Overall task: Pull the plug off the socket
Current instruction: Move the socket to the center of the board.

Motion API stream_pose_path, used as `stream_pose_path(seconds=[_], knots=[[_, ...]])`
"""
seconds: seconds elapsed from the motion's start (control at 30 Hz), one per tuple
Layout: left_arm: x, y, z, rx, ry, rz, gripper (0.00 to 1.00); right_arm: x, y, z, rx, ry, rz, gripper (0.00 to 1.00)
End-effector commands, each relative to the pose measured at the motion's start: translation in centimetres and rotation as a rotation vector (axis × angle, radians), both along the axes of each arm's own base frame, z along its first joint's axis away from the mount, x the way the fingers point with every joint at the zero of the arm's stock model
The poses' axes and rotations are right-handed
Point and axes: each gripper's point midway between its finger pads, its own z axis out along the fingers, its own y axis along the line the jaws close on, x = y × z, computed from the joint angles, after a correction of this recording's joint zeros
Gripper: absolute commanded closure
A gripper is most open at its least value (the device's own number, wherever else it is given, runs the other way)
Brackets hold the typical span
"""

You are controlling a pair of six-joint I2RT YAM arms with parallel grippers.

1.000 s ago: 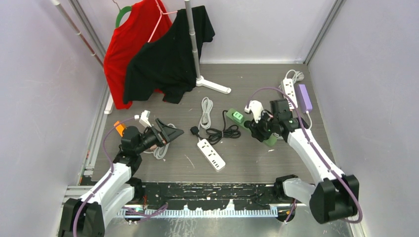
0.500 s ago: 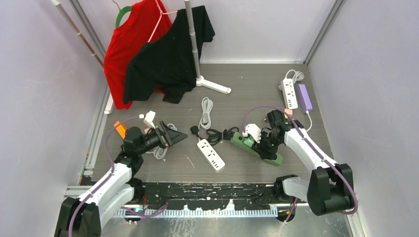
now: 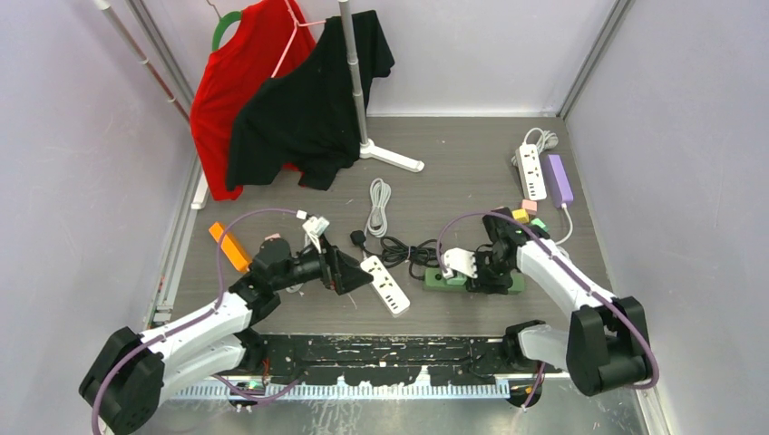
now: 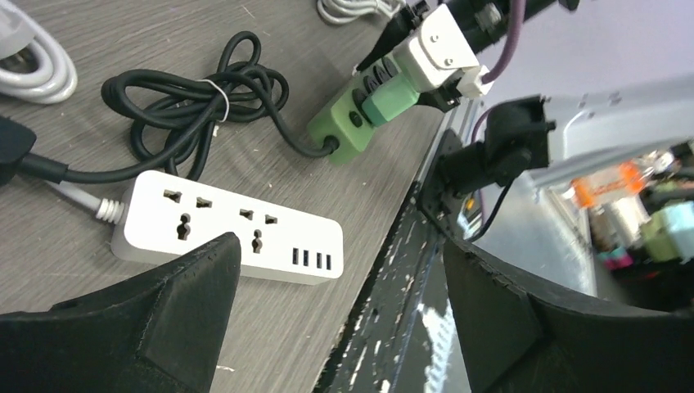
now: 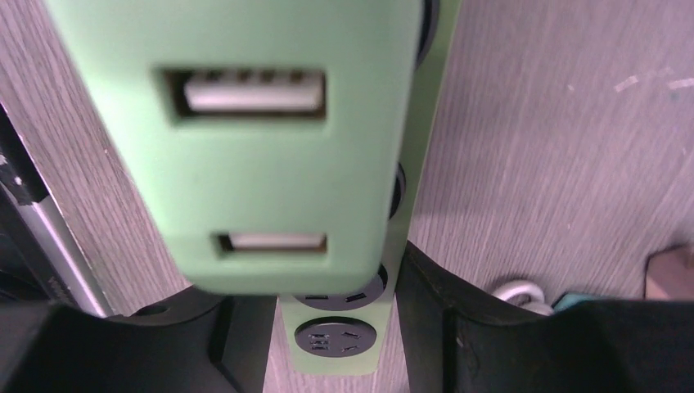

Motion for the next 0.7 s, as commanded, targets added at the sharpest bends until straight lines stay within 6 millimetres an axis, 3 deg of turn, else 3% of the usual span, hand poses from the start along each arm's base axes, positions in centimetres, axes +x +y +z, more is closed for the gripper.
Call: stream_pose_path(seconds=[0.0, 0.2, 0.43, 0.67], knots=[[0.9, -1.2, 3.0, -0.011, -0.265, -0.009, 0.08, 0.5, 0.2, -1.4, -0.097, -0.002, 0.153, 0.83], [-0.1, -1.7, 2.7, 0.000, -0.319, -0.035, 0.08, 1.1, -1.2, -3.0, -0.202, 0.012, 0.159, 0.77], [-0.5, -1.7, 2.9, -0.009, -0.372, -0.033, 0.08, 0.7, 1.1, -0.6, -0.064, 0.019, 0.100, 0.39], [-0.9, -1.9, 3.9, -0.056, -0.383, -0.040, 0.06, -0.1, 2.7, 1.8, 0.043, 0.013, 0.064, 0.20]])
